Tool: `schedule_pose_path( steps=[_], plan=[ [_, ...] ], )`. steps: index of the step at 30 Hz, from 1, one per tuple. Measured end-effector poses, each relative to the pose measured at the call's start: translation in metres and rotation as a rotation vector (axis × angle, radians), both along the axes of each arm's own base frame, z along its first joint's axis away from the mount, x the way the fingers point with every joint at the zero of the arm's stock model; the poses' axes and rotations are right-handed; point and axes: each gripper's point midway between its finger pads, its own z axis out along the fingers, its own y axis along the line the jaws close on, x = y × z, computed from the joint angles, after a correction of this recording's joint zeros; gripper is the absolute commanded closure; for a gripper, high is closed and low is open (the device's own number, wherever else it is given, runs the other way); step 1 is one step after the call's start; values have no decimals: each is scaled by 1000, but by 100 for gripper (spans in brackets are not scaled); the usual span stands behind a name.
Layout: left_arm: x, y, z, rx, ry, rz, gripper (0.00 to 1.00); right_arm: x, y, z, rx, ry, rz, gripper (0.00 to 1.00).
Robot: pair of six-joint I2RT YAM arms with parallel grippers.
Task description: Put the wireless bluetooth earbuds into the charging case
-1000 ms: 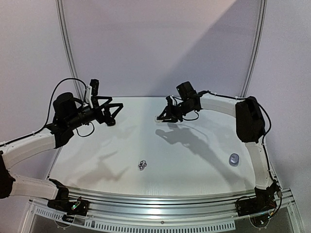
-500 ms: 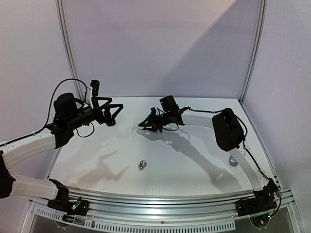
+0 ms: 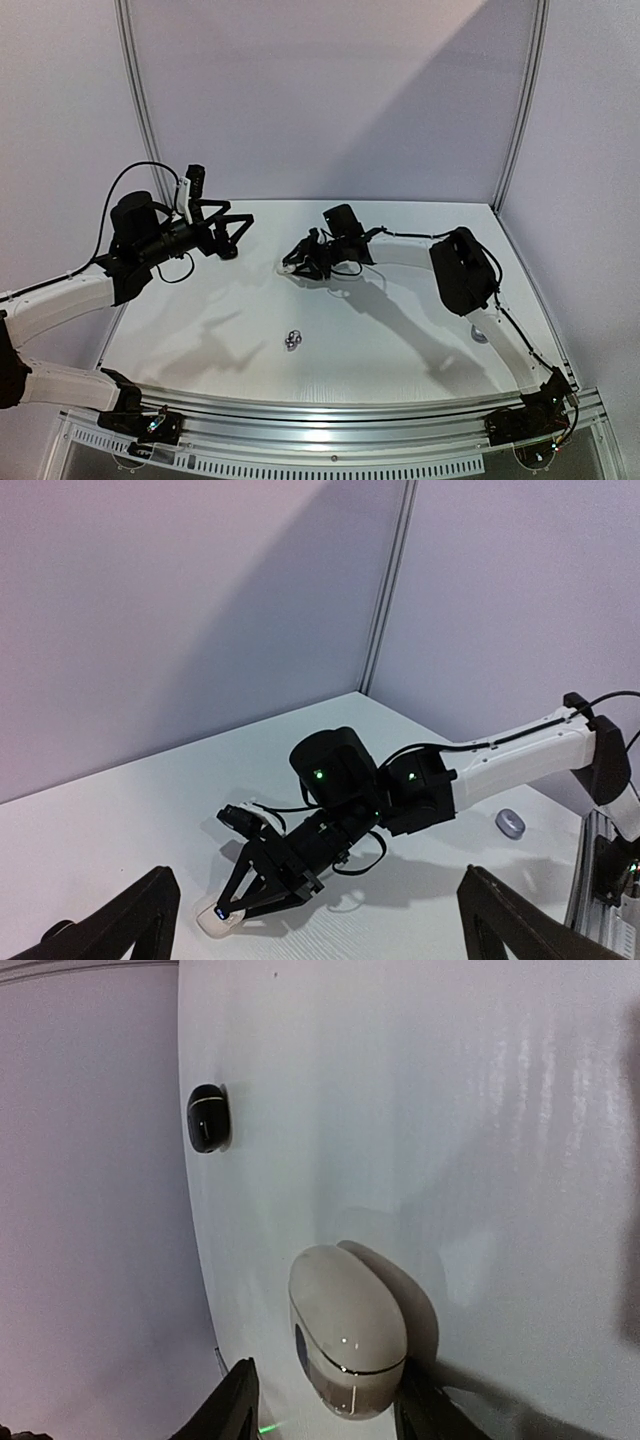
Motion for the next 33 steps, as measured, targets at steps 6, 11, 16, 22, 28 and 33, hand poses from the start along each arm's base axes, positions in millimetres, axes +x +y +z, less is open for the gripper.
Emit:
schedule_pose_path(
  steps=[6,11,16,22,28,33],
  plan=[
    [0,0,0,1,0,0,1,11,-23,4,-81,-31,-39,46],
    [0,0,-3,4,3,0,1,21,-57,24,-190,-89,-62,36],
    [0,0,-3,3,1,1,1,23,-97,90,-301,-235,-63,28],
    [-1,1,-7,5,6,4,1,-8,-187,152,-587,-341,-116,1],
    [-3,2,-10,1,7,3,1,-76,-319,119,-1020,-172,-231,1],
    [-4,2,-11,-7,2,4,1,-151,-409,75,-1243,66,-341,1]
  ],
)
